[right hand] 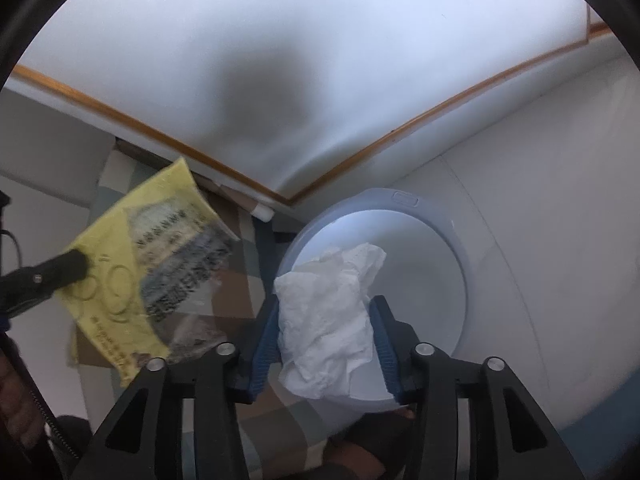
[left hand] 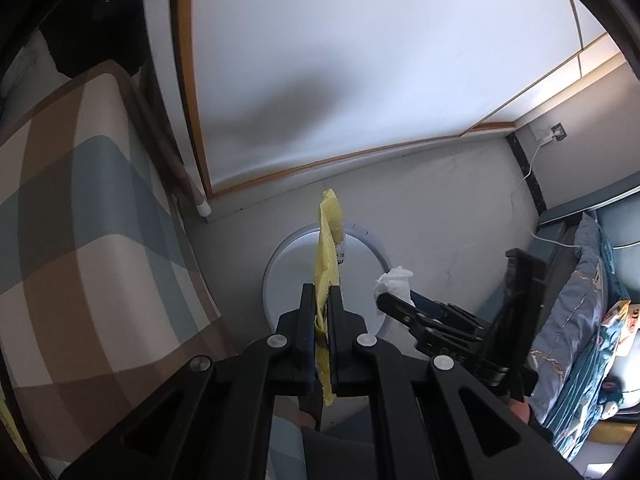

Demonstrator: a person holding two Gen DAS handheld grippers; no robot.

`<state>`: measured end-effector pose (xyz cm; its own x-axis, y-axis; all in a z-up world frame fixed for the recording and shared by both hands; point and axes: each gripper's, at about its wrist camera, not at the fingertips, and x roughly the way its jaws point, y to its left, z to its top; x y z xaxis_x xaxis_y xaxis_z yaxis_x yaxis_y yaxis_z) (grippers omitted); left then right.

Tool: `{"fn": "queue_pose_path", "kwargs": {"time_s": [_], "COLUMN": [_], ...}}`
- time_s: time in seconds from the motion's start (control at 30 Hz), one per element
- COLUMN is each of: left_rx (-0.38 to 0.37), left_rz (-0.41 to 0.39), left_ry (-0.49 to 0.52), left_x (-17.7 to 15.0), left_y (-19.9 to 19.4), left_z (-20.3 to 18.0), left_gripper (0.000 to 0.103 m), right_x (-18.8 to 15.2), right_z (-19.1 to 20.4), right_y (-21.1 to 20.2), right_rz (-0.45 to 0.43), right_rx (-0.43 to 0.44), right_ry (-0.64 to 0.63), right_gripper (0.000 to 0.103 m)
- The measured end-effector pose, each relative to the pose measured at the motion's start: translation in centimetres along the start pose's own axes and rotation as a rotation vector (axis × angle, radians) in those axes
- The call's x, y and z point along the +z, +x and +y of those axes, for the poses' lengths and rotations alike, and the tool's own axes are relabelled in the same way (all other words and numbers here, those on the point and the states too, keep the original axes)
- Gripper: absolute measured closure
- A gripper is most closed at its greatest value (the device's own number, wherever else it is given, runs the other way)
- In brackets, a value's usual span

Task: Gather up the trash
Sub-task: 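Carry the yellow bag and tissues with both tools over the white bin, then open the right tool dropping tissues while the left tool drops the yellow bag into the bin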

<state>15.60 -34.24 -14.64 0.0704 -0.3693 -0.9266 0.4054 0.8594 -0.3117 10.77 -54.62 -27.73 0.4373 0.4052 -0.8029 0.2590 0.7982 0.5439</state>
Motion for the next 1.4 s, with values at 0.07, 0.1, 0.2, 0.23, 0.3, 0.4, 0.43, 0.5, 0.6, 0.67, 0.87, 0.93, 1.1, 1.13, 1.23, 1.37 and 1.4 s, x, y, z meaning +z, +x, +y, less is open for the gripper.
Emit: {"fn": "queue_pose_path", "kwargs": {"time_s": [0.07,0.1,0.2,0.23,0.3,0.4,0.43,0.5,0.6,0.67,0.87,0.93,1.1,1.13,1.23,1.37,1.4], "left_rx": [0.005,0.002,0.003,0.004,0.008,0.025,0.026,0.04,0.063,0.075,0.069,0.053,0.029,0.029,0.067,0.073,0.071], "left_rz": [0.01,0.016,0.027,0.036,0.057,0.083,0.094,0.118,0.166,0.197,0.237,0.234,0.188,0.18,0.142,0.059,0.039], "left_ry": [0.002,0.002,0.005,0.006,0.012,0.03,0.037,0.038,0.036,0.02,-0.013,-0.021,-0.055,-0.049,-0.034,-0.022,-0.017], "left_x": [0.4,0.6,0.9,1.0,1.1,1.2,1.2,1.4,1.7,1.8,2.0,1.9,1.7,1.6,1.1,0.0,-0.4], "left_y": [0.6,0.9,1.8,2.1,2.8,4.0,4.5,5.5,7.2,8.3,10.1,10.2,8.3,7.6,5.6,1.7,0.6], "left_z": [-0.3,-0.4,-0.8,-0.9,-1.3,-2.1,-2.3,-2.6,-2.7,-2.6,-2.6,-2.6,-2.5,-2.6,-2.9,-3.1,-3.0], "left_gripper": [0.102,0.102,0.102,0.102,0.102,0.102,0.102,0.102,0.101,0.101,0.072,0.055,0.04,0.04,0.033,0.03,0.03], "right_x": [-0.3,-0.3,-0.3,-0.5,-0.7,-1.1,-1.4,-1.7,-1.8,-1.9,-2.2,-2.3,-2.4,-2.4,-2.6,-2.9,-2.9], "right_z": [-0.3,-0.3,-0.5,-0.7,-1.6,-2.9,-3.1,-3.0,-3.7,-4.0,-4.4,-4.2,-3.8,-3.7,-3.2,-1.9,-1.4], "right_y": [-0.4,-0.6,-1.4,-1.7,-2.5,-4.1,-4.6,-5.1,-6.6,-7.5,-9.0,-9.3,-10.1,-10.4,-11.4,-13.5,-14.1], "right_rz": [-0.011,-0.019,-0.046,-0.054,-0.075,-0.109,-0.118,-0.131,-0.145,-0.161,-0.175,-0.171,-0.181,-0.19,-0.213,-0.252,-0.267], "right_rx": [0.008,0.007,0.002,0.001,0.001,-0.015,-0.017,-0.03,-0.04,-0.04,-0.04,-0.049,-0.06,-0.061,-0.068,-0.059,-0.062], "right_ry": [0.008,0.007,0.019,0.032,0.067,0.109,0.117,0.11,0.118,0.141,0.176,0.171,0.172,0.174,0.17,0.167,0.157], "right_gripper": [0.042,0.041,0.036,0.036,0.035,0.031,0.031,0.029,0.029,0.027,0.026,0.026,0.026,0.026,0.026,0.022,0.022]}}
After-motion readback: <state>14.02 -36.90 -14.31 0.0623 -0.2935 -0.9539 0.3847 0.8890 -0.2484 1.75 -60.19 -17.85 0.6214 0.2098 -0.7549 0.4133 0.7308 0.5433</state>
